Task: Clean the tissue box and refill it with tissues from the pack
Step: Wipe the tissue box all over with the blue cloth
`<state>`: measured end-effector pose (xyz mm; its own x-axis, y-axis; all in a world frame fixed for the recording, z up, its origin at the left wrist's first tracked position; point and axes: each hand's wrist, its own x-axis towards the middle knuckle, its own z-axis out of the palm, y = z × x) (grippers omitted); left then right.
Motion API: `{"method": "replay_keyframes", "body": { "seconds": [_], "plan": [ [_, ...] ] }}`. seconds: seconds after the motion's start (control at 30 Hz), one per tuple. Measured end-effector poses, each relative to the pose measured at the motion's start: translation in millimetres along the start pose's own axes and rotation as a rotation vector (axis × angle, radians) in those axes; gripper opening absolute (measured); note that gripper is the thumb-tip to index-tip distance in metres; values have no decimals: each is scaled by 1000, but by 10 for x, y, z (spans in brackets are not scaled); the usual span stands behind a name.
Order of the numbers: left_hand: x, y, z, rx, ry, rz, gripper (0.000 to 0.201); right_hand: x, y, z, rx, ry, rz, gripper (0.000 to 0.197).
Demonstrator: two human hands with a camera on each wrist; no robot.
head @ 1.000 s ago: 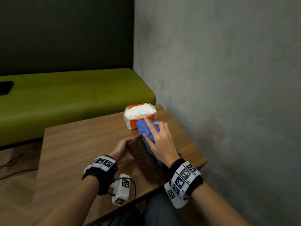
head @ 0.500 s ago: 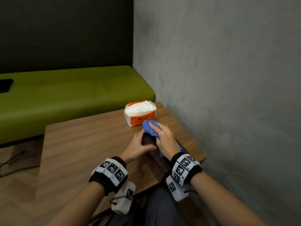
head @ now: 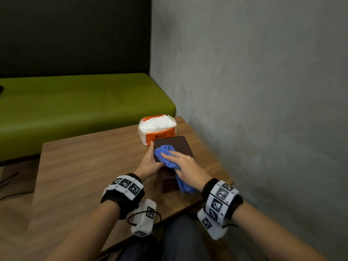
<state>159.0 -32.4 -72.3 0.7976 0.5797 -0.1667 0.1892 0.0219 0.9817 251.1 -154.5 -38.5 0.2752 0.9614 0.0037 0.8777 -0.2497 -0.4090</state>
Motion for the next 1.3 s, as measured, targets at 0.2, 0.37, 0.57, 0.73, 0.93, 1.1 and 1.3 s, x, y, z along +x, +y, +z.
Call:
{"method": "replay_keyframes", "body": {
  "seconds": [0.2,0.37,0.57,0.73,0.93,1.1,1.3],
  "plan": [
    [34,61,18,440,46,143,55,94,183,-9,-7,183,171,52],
    [-255,150,279,752,229,55,58,84,-43,186,172,312,288,57],
    [-231,56,122,862,88,0,101,-13,-65,155,286,359,256,56],
    [-199,35,-8,998,-20,89,137,33,227,108,86,387,274,58],
    [-130,80,-148,995,-52,71,145,-298,223,234,-32,198,-70,68],
    [-148,64,-113,981,-16,77,138,-65,275,173,-2,322,177,67],
    [-111,92,-234,971,-29,61,145,-277,142,309,-50,179,-96,68]
  ]
}}
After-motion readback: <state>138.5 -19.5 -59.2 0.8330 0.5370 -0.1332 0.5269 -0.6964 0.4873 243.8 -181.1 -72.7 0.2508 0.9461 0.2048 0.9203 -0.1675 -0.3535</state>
